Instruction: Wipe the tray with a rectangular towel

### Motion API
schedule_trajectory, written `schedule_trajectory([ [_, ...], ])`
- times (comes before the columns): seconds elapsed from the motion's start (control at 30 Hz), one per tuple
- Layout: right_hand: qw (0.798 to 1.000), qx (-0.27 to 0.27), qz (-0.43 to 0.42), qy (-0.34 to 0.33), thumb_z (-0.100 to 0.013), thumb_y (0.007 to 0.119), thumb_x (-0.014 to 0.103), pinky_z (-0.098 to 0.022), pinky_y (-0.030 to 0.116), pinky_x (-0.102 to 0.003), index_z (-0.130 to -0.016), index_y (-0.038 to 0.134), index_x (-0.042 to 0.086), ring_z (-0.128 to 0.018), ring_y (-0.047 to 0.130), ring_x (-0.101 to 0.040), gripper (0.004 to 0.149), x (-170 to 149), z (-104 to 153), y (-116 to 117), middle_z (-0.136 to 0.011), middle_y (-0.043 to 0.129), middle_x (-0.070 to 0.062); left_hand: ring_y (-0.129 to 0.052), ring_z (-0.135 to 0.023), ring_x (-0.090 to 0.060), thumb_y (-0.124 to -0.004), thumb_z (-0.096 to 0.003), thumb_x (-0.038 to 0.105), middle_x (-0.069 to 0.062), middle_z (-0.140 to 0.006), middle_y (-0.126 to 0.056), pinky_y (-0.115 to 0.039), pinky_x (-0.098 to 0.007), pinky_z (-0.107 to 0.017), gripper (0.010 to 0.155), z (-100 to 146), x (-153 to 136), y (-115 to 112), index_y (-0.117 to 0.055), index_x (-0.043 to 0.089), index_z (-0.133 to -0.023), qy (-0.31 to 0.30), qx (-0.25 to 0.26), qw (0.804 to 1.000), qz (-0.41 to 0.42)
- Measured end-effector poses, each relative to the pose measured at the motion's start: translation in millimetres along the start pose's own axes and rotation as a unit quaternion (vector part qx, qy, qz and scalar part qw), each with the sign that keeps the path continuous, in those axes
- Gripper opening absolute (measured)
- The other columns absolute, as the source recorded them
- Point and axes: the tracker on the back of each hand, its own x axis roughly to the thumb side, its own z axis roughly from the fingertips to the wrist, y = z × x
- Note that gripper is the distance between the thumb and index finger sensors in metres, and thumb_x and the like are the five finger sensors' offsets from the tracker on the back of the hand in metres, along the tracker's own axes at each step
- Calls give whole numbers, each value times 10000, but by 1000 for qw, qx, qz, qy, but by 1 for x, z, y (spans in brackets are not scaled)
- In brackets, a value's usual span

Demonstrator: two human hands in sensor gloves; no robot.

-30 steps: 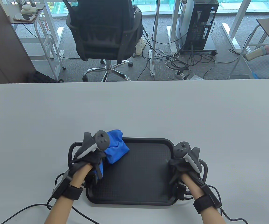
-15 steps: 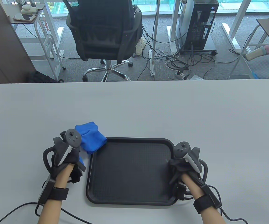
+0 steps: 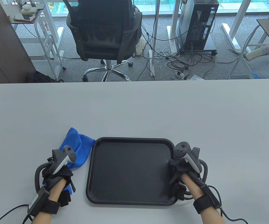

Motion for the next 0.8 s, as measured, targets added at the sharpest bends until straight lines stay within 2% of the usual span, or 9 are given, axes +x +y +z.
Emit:
schedule_trajectory([
  [0.1, 998, 47, -35, 19, -488, 715, 431, -248, 819, -482, -847, 647, 33, -317, 977, -289, 540, -4, 4, -11, -497, 917, -135, -449, -1115, -369, -658, -536, 418, -227, -1149, -131, -382, -694, -743, 766, 6, -5, 8, -218, 171, -1112, -23, -10, 999, 49],
  [0.17, 998, 27, -46, 17, -490, 713, 435, -338, 806, -528, -895, 621, 26, -448, 969, -345, 582, -8, 10, -25, -626, 904, -168, -388, -1131, -394, -658, -535, 429, -234, -1145, -116, -329, -726, -734, 776, 16, -12, 20, -203, 178, -1112, -37, 16, 995, 89],
  [0.3, 988, -127, -68, -48, -489, 711, 432, -416, 770, -581, -921, 607, 52, -584, 945, -381, 585, -10, 39, -70, -736, 874, -175, -375, -1132, -411, -651, -538, 439, -238, -1149, -130, -296, -754, -713, 772, 54, -17, 53, -214, 174, -1117, -104, 122, 973, 167],
  [0.37, 962, -219, -117, -110, -489, 711, 432, -440, 753, -591, -927, 606, 61, -613, 930, -391, 584, -4, 63, -93, -751, 868, -175, -383, -1133, -409, -647, -540, 444, -239, -1153, -144, -296, -759, -707, 767, 79, -12, 70, -225, 174, -1121, -155, 183, 952, 192],
  [0.47, 922, -278, -169, -212, -494, 704, 443, -509, 691, -630, -967, 558, 93, -726, 854, -420, 606, 9, 94, -109, -841, 799, -179, -419, -1133, -398, -643, -544, 446, -234, -1163, -186, -307, -764, -700, 746, 115, 3, 88, -261, 179, -1127, -243, 275, 902, 227],
  [0.57, 895, -267, -183, -308, -501, 694, 454, -592, 588, -671, -1007, 497, 147, -875, 718, -437, 623, 25, 113, -109, -952, 701, -163, -445, -1134, -389, -640, -546, 441, -218, -1175, -228, -313, -764, -698, 723, 140, 24, 94, -299, 184, -1130, -338, 359, 832, 254],
  [0.6, 891, -257, -184, -327, -502, 692, 457, -606, 564, -679, -1016, 479, 157, -905, 679, -443, 632, 31, 117, -105, -978, 671, -162, -451, -1133, -389, -640, -546, 441, -217, -1176, -238, -317, -764, -697, 718, 145, 32, 93, -308, 186, -1130, -360, 365, 822, 249],
  [0.67, 889, -235, -168, -356, -503, 692, 461, -632, 507, -693, -1030, 446, 182, -963, 591, -449, 645, 40, 119, -95, -1029, 596, -158, -449, -1140, -378, -639, -545, 447, -199, -1183, -252, -322, -761, -703, 711, 148, 47, 87, -320, 200, -1130, -386, 355, 821, 225],
  [0.8, 904, -200, -112, -362, -501, 692, 468, -651, 455, -701, -1041, 414, 197, -1007, 497, -449, 665, 52, 113, -70, -1072, 506, -152, -426, -1141, -400, -640, -542, 453, -178, -1188, -277, -329, -757, -703, 702, 138, 70, 64, -337, 215, -1129, -405, 318, 841, 167],
])
